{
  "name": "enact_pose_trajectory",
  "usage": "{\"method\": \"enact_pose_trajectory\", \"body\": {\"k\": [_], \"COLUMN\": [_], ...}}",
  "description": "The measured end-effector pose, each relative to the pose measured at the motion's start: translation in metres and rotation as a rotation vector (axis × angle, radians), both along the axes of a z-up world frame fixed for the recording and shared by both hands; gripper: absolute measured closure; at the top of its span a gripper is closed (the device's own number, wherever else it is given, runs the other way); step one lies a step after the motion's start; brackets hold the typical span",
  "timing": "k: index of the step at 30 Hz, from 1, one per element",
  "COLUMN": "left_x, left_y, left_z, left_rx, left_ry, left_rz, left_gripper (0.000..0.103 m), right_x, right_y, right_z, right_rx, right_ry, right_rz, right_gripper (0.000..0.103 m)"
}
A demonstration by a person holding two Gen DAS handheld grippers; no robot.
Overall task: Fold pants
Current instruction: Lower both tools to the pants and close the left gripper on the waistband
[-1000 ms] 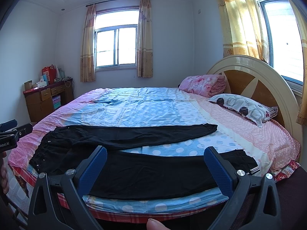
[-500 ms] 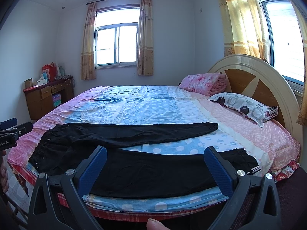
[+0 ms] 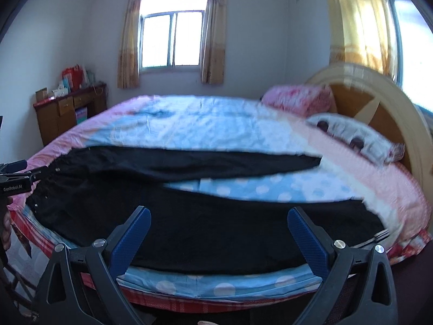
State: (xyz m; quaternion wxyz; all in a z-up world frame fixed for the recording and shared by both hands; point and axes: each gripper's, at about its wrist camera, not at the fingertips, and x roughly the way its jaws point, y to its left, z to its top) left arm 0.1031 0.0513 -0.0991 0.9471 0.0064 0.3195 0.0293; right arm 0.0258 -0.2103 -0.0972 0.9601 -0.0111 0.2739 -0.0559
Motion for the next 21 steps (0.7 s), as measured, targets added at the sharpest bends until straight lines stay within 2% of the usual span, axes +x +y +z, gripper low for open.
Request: {"method": "enact_pose_trajectory", "body": {"k": [8,17,21], "left_x": [0.061,0.134,0.178], "left_y": [0.046,0.103,0.141], "left_z": [-0.02,-0.013,-0.014], "left_rx": [0.004,0.035,0.004], "left_ry": [0.079,0.106,0.148], "left_rz": [0.054,0.099,0.13], "left_gripper": [0.0,0.0,0.0], "right_x": [0.059,0.135,0.158], "right_y": [-0.008,0.019,0.022], "right_z": [-0.012,-0.031,-0.043], "right_rx": [0.019,-0.015,-0.003], "right_ry": [0.06,0.137,0.174], "right_rz": [-0.006,0.083,0.11], "right_gripper": [0.001,0.001,0.001]}}
